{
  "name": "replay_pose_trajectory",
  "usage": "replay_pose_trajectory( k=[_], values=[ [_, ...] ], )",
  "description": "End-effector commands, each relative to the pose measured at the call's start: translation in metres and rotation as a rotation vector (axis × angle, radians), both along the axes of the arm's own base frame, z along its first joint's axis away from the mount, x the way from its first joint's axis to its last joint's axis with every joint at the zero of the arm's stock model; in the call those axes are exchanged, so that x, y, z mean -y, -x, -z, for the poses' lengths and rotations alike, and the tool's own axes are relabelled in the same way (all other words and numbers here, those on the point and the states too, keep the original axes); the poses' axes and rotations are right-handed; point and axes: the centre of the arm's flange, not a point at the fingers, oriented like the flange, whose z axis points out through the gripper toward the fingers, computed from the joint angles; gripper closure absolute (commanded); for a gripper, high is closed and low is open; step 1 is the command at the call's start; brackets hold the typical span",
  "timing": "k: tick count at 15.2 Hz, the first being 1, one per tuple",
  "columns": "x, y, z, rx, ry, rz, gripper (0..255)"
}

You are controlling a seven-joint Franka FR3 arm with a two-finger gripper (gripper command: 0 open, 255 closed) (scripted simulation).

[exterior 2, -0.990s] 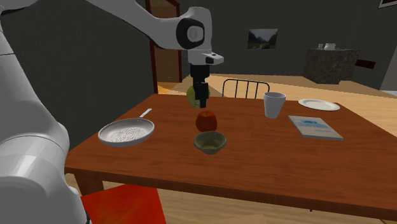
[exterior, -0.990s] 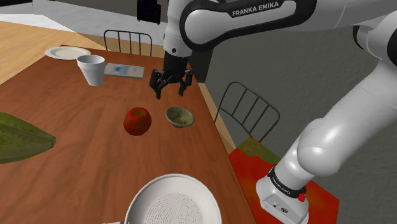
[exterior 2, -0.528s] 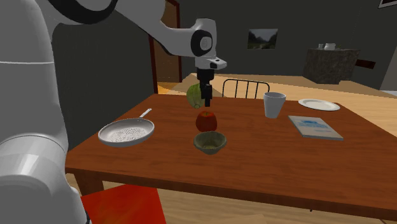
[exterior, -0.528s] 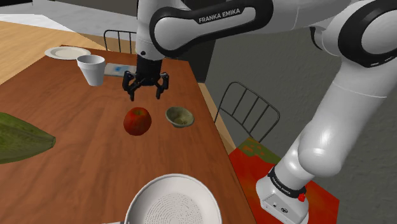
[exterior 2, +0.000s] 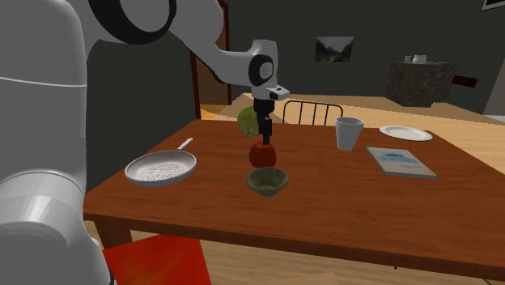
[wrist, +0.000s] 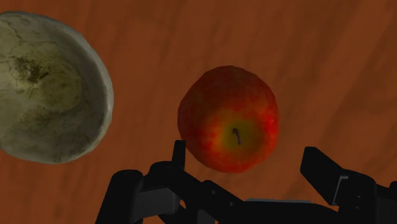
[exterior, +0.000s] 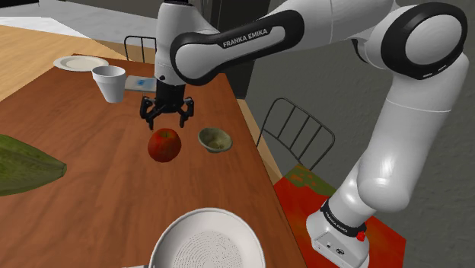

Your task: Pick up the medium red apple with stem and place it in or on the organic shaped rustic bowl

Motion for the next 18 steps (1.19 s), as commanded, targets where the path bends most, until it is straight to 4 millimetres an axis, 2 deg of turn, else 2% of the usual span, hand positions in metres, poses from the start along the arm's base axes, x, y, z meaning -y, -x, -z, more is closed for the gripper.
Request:
replay_pose_trajectory(
  k=[1, 8, 9, 18],
  values=[
    [-0.0010, -0.0005, 0.0079, 0.000, 0.000, 0.000, 0],
    [-0.0010, -0.0005, 0.0078, 0.000, 0.000, 0.000, 0],
    [-0.0010, -0.0005, 0.0078, 0.000, 0.000, 0.000, 255],
    [-0.0010, -0.0005, 0.0079, 0.000, 0.000, 0.000, 255]
  ],
)
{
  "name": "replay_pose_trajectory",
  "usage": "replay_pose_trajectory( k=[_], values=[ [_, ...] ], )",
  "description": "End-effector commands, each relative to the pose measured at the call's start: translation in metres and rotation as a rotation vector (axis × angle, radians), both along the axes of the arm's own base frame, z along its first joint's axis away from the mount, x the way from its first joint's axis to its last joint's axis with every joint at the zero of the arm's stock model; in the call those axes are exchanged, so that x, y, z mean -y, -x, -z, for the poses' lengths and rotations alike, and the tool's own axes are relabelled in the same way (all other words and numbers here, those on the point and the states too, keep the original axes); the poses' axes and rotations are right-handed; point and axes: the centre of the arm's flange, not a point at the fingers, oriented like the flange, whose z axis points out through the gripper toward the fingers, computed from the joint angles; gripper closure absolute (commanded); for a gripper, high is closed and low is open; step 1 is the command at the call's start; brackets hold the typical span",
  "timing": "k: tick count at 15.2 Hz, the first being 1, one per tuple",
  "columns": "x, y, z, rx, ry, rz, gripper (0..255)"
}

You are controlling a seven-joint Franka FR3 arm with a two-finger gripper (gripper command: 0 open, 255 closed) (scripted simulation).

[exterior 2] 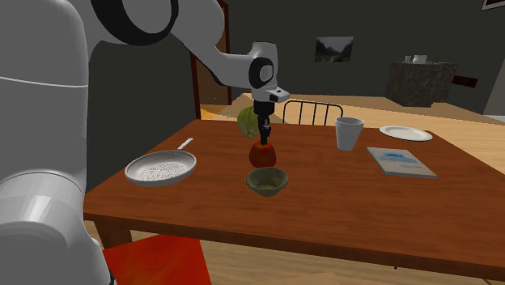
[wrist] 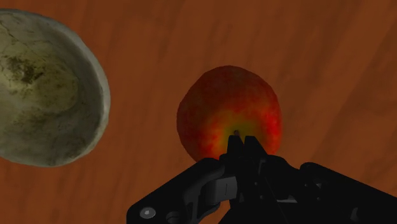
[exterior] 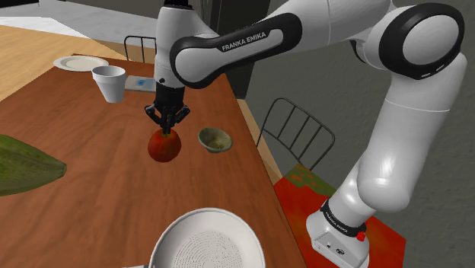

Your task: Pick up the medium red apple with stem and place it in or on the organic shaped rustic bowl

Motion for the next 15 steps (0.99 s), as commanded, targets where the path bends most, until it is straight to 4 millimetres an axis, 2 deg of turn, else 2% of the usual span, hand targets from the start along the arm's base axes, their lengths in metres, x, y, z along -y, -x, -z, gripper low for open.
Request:
replay_pose_trajectory(
  k=[1, 15],
  values=[
    [0.000, 0.000, -0.004, -0.002, 0.001, 0.000, 255],
    [0.000, 0.000, -0.078, -0.002, 0.001, 0.000, 255]
  ],
)
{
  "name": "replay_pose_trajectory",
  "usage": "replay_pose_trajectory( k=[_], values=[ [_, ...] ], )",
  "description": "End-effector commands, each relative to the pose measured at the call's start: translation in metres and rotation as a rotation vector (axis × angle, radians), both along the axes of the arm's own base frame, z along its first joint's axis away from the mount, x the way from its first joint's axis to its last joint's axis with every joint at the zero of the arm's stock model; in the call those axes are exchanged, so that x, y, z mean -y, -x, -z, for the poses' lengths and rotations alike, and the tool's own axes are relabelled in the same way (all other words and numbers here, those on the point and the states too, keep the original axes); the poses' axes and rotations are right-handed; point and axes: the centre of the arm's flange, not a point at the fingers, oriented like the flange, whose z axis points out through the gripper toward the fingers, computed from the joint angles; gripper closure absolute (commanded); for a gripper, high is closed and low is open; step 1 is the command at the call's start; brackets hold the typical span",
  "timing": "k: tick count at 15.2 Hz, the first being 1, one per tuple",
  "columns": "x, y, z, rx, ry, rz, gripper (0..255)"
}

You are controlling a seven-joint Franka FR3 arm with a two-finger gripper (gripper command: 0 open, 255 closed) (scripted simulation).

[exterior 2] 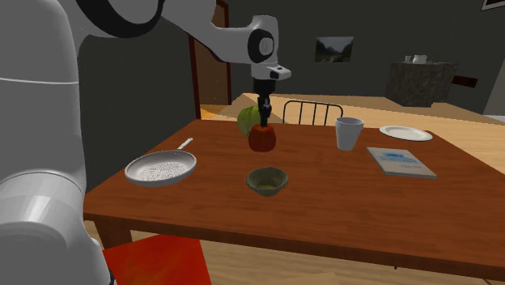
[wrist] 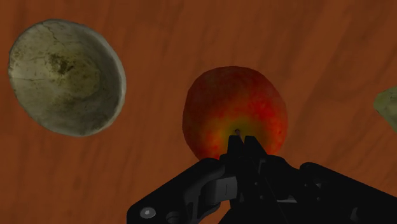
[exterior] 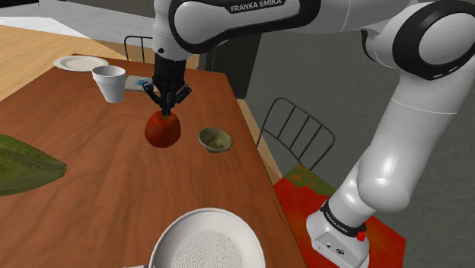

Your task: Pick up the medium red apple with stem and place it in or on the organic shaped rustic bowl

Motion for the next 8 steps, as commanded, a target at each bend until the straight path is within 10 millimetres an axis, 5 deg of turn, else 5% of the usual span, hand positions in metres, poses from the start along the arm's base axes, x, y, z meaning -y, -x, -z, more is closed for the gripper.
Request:
replay_pose_trajectory(
  k=[1, 8],
  values=[
    [0.000, -0.001, -0.012, 0.000, 0.000, 0.000, 255],
    [0.000, -0.001, -0.049, 0.000, 0.000, 0.000, 255]
  ],
)
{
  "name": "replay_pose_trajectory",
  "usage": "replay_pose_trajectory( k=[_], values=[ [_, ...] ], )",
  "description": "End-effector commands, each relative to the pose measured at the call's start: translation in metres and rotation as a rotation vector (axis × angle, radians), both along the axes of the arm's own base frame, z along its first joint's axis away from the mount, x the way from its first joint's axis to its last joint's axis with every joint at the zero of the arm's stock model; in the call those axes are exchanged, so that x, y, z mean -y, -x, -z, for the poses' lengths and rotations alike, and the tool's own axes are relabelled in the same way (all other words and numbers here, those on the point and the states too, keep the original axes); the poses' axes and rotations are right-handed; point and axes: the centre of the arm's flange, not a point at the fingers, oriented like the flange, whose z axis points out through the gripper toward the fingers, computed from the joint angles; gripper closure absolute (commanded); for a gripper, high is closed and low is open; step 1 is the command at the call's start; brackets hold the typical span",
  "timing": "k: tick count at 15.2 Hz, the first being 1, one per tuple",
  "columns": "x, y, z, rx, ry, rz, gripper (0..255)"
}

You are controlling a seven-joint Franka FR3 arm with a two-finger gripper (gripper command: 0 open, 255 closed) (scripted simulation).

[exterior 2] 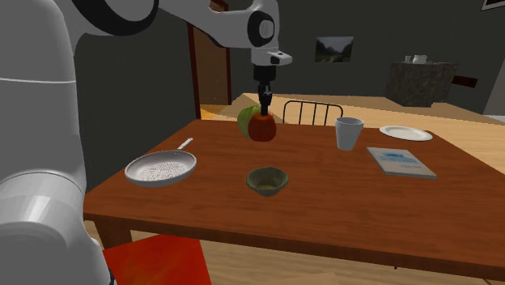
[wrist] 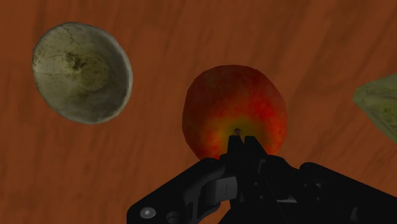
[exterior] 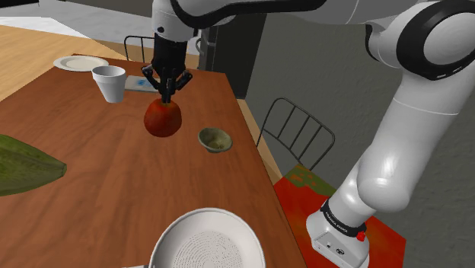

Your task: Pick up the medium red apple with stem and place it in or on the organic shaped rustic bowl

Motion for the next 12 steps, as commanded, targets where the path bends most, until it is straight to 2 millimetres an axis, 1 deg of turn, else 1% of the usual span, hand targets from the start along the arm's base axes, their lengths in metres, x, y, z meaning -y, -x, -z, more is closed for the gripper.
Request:
replay_pose_trajectory(
  k=[1, 9, 10, 12],
  values=[
    [-0.001, 0.000, -0.011, 0.000, 0.000, 0.000, 255],
    [-0.001, 0.000, -0.053, 0.000, 0.000, 0.000, 255],
    [-0.001, 0.000, -0.056, 0.000, 0.000, 0.000, 255],
    [0.020, 0.012, -0.067, 0.000, 0.000, 0.000, 255]
  ],
)
